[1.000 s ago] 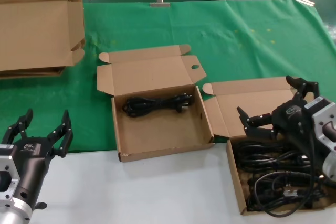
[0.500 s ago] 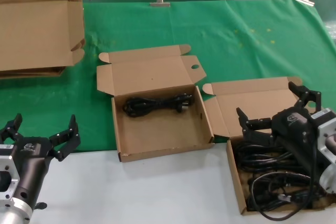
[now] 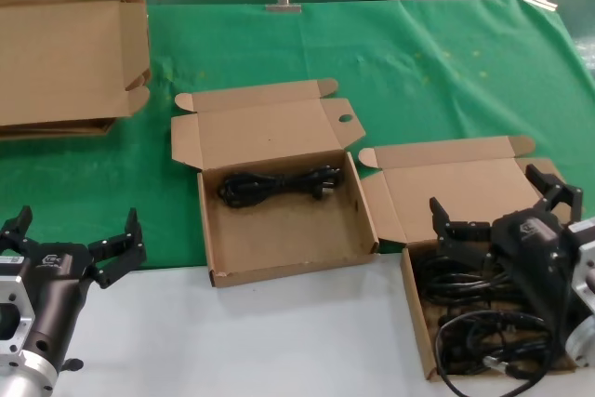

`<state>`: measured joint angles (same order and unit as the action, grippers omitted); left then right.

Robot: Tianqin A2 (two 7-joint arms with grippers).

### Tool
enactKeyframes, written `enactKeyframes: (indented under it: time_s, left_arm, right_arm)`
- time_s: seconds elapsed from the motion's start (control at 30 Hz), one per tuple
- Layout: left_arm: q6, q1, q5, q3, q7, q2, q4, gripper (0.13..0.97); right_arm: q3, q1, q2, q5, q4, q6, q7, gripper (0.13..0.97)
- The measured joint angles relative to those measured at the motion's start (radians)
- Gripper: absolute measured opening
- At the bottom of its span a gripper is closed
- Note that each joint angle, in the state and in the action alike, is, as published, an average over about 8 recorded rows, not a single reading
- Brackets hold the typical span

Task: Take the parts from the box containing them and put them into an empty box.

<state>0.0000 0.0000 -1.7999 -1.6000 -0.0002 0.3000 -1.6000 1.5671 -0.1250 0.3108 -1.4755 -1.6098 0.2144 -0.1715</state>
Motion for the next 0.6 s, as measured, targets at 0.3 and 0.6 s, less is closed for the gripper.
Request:
enactKeyframes:
  time_s: [0.3, 0.6]
  left_arm:
    - [0.000, 0.000, 0.000, 0.000, 0.000, 0.000, 0.000, 0.961]
    - [0.000, 0.000, 0.000, 0.000, 0.000, 0.000, 0.000, 0.966]
  right_arm:
    - [0.012, 0.047, -0.004, -0.122, 0.004, -0.081, 0.064, 0.966]
    - [0.025, 0.094, -0.008, -0.243, 0.007, -0.161, 0.129, 0.966]
